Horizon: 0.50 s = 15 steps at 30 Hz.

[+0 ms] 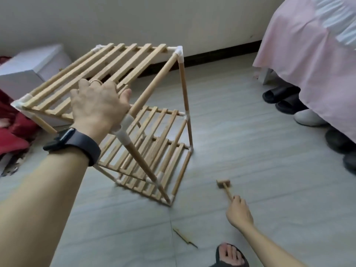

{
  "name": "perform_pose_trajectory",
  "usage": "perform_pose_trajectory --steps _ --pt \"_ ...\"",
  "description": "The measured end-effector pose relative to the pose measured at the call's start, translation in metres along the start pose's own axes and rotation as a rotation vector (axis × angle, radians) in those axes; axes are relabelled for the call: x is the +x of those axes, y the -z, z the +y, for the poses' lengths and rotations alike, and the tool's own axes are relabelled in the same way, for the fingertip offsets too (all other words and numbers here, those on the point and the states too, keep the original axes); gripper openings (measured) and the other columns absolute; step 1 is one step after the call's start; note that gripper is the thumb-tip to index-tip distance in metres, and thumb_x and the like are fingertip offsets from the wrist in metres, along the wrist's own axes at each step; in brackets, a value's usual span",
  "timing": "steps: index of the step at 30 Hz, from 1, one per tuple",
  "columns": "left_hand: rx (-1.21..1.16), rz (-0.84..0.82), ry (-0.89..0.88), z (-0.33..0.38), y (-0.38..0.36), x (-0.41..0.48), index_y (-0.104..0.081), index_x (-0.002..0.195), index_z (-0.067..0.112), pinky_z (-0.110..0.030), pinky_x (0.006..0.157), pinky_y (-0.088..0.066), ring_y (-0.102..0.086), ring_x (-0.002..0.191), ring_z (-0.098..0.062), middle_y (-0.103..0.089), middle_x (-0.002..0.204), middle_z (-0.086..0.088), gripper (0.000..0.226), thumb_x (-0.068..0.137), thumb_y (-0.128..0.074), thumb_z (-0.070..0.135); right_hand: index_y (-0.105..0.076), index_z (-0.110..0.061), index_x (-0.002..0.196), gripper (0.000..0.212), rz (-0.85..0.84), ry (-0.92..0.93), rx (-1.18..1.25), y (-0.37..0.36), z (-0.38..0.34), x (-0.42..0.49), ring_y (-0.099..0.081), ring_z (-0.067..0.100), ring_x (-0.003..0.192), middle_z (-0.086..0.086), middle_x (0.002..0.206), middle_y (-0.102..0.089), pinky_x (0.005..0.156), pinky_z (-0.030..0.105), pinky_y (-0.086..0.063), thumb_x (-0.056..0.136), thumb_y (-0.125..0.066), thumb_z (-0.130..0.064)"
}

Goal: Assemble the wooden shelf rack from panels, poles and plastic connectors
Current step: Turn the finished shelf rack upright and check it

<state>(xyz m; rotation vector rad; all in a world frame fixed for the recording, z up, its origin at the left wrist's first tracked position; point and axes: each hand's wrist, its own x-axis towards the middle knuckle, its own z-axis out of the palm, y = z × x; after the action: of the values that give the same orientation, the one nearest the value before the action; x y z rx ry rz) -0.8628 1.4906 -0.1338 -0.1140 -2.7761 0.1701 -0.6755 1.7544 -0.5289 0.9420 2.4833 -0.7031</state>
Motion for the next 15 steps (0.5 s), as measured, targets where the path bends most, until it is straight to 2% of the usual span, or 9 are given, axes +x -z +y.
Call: perform_pose_trajectory --steps 3,6,8,10,13,15 --pt "-0.051 -0.003 -0.024 -0.002 -0.002 0.002 -0.051 0.093 0.018 -0.052 0.086 -0.038 -0.038 0.09 -0.031 -0.048 0.088 -0.013 0.044 0.101 -0.034 0.058 -0.037 -0.008 0.14 0.044 -0.047 -0.09 -0.115 -0.004 0.003 0.001 -0.042 0.037 0.132 0.017 0.146 -0.042 0.104 0.041 -0.042 0.1 -0.044 -0.027" --pt "-0.192 0.03 -0.03 -0.003 0.0 -0.001 -0.054 0.088 0.019 -0.049 0.086 -0.044 -0.049 0.085 -0.029 -0.054 0.086 -0.009 0.042 0.1 -0.04 0.057 -0.039 -0.007 0.142 0.049 0.009 -0.046 0.057 0.018 -0.021 0.002 -0.039 0.04 0.134 0.019 0.147 -0.041 0.108 0.043 -0.038 0.101 -0.047 -0.033" --pt "-0.258 0.055 -0.035 -0.003 0.003 -0.005 -0.057 0.091 0.024 -0.049 0.087 -0.047 -0.054 0.083 -0.028 -0.057 0.086 -0.005 0.036 0.099 -0.043 0.056 -0.045 -0.008 0.142 0.048 0.124 0.111 0.318 0.056 -0.06 -0.001 -0.04 0.037 0.135 0.017 0.145 -0.046 0.11 0.042 -0.035 0.102 -0.051 -0.033" --pt "-0.333 0.066 -0.022 -0.002 0.003 -0.008 -0.061 0.099 0.026 -0.05 0.089 -0.048 -0.058 0.085 -0.025 -0.061 0.088 0.0 0.032 0.098 -0.049 0.055 -0.051 -0.012 0.137 0.042 0.269 0.348 0.582 0.11 -0.114 -0.017 -0.047 0.028 0.13 0.008 0.137 -0.053 0.109 0.042 -0.039 0.1 -0.057 -0.031" --pt "-0.513 0.094 0.051 -0.003 0.003 -0.013 -0.066 0.112 0.029 -0.05 0.092 -0.05 -0.061 0.089 -0.019 -0.065 0.09 0.008 0.031 0.094 -0.059 0.053 -0.055 -0.029 0.119 0.024 0.474 0.717 0.858 0.202 -0.198 -0.07 -0.057 0.01 0.11 -0.009 0.114 -0.06 0.093 0.034 -0.051 0.098 -0.056 -0.041" --pt "-0.558 0.103 0.084 -0.004 0.002 -0.015 -0.066 0.119 0.029 -0.049 0.094 -0.051 -0.063 0.091 -0.018 -0.067 0.091 0.008 0.037 0.092 -0.062 0.054 -0.054 -0.039 0.108 0.015 0.536 0.928 0.896 0.251 -0.245 -0.108 -0.06 0.007 0.102 -0.015 0.104 -0.062 0.085 0.03 -0.051 0.096 -0.053 -0.047"
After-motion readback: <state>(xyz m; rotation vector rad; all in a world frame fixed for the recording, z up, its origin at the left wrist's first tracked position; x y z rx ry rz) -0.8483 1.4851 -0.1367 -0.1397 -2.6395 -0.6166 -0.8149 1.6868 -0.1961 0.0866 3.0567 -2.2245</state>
